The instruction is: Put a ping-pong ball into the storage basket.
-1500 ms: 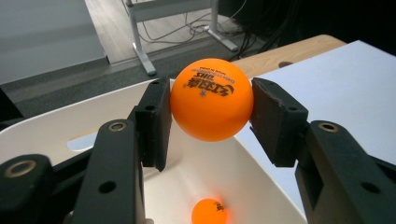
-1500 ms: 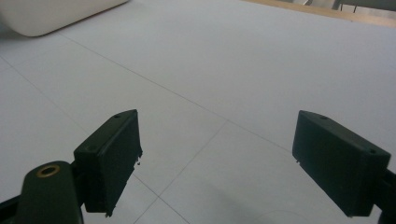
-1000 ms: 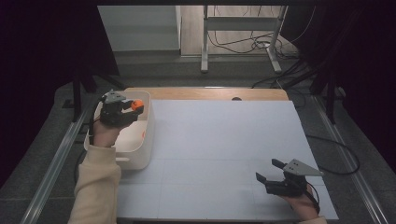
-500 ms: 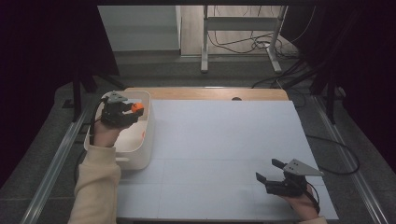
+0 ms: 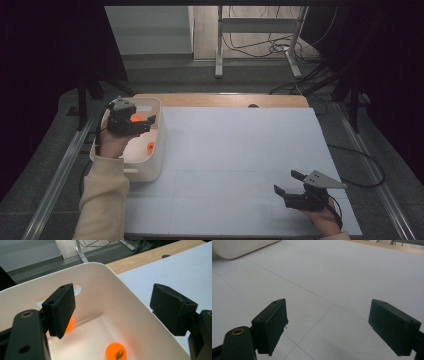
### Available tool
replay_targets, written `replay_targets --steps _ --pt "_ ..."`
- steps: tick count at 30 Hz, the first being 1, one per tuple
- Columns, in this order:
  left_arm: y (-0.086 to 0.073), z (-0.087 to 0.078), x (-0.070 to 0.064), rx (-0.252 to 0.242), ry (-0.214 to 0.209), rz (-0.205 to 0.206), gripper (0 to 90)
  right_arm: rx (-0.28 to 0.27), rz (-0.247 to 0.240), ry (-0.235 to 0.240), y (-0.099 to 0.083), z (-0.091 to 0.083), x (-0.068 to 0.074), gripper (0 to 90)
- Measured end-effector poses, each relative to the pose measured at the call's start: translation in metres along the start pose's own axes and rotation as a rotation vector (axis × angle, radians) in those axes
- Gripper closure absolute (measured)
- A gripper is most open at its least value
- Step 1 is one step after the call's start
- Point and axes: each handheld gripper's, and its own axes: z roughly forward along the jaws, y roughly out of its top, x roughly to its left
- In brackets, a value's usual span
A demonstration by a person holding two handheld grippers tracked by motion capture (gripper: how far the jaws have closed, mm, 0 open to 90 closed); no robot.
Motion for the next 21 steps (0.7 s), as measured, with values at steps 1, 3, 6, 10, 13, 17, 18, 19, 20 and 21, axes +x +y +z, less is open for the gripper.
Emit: replay_targets --steps 1,3,6,10,13,17,18,19,20,21 --pt "0.0 0.0 0.0 -0.001 -0.003 0.001 21.0 0.0 0.0 0.0 0.0 0.0 0.0 16.0" --pt "0.0 0.0 0.0 -0.001 -0.006 0.002 20.9 -0.001 0.0 0.0 0.0 0.0 0.0 16.0" --pt "0.001 0.0 -0.002 -0.002 -0.021 0.003 20.9 0.0 0.0 0.0 0.0 0.0 0.0 16.0" --pt "0.002 0.0 -0.005 -0.004 -0.044 0.012 21.0 -0.001 0.001 0.001 0.0 0.0 0.0 16.1" --pt "0.003 -0.003 -0.009 -0.012 -0.072 0.024 21.0 -0.003 0.007 0.002 0.0 0.0 0.0 16.0" --pt "0.006 -0.008 -0.013 -0.032 -0.115 0.013 21.0 -0.007 0.012 0.003 0.0 -0.001 0.0 16.0" --pt "0.006 -0.009 -0.014 -0.036 -0.125 0.012 21.1 -0.008 0.014 0.004 0.0 -0.001 -0.001 16.0" --pt "0.007 -0.009 -0.015 -0.038 -0.135 0.014 21.1 -0.01 0.014 0.005 0.0 -0.001 -0.001 16.0" --pt "0.007 -0.009 -0.015 -0.038 -0.135 0.014 21.0 -0.01 0.014 0.005 0.0 -0.001 -0.001 16.0" --pt "0.008 -0.01 -0.017 -0.04 -0.141 0.016 21.0 -0.011 0.014 0.006 0.0 -0.001 -0.001 16.0"
